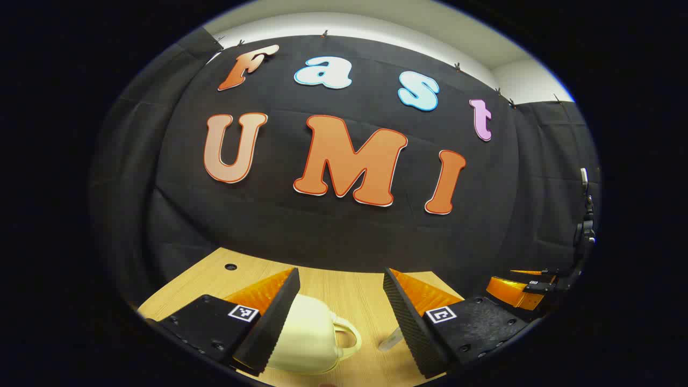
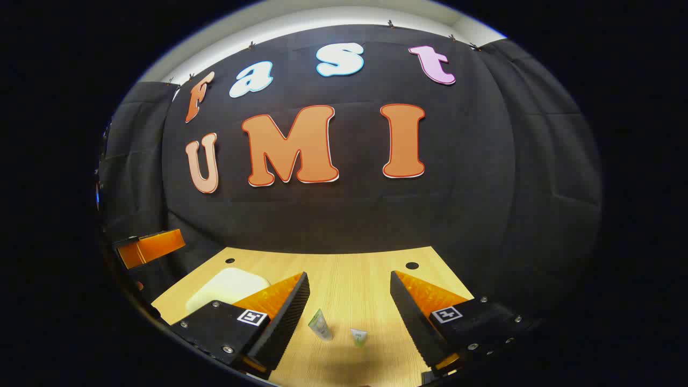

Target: First open the suitcase, pack the skin care products into it, and then close the suitcase.

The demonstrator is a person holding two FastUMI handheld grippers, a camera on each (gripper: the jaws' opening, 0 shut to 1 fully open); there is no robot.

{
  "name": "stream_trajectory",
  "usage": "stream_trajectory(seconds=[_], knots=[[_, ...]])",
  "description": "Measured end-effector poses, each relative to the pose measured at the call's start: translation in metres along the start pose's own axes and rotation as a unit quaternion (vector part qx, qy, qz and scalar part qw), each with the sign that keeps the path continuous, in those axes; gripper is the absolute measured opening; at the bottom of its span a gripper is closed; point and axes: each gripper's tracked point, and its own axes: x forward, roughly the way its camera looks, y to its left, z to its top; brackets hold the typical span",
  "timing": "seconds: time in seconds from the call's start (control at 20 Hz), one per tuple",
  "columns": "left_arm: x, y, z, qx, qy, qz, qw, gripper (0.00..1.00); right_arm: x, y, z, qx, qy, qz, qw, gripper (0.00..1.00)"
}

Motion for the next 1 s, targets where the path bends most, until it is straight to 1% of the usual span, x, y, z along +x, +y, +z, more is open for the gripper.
stream_trajectory(seconds=[0.25, 0.35, 0.7, 0.8, 1.0], knots=[[-0.002, -0.003, -0.004, -0.005, 0.009, -0.002, 1.0, 0.97, -0.006, -0.004, 0.003, -0.003, -0.01, -0.009, 1.0, 0.95], [-0.003, 0.0, 0.001, -0.007, 0.004, 0.005, 1.0, 0.96, -0.006, -0.006, 0.004, -0.006, -0.011, -0.012, 1.0, 0.95], [-0.004, 0.0, 0.0, 0.0, 0.01, 0.006, 1.0, 0.97, -0.008, -0.011, 0.003, -0.003, -0.007, -0.018, 1.0, 0.95], [-0.004, 0.0, 0.001, 0.003, 0.007, 0.008, 1.0, 0.96, -0.008, -0.016, 0.006, -0.007, -0.01, -0.025, 1.0, 0.95], [-0.002, -0.001, -0.001, -0.006, 0.008, 0.005, 1.0, 0.97, -0.005, -0.018, 0.007, 0.001, -0.01, -0.029, 1.0, 0.95]])
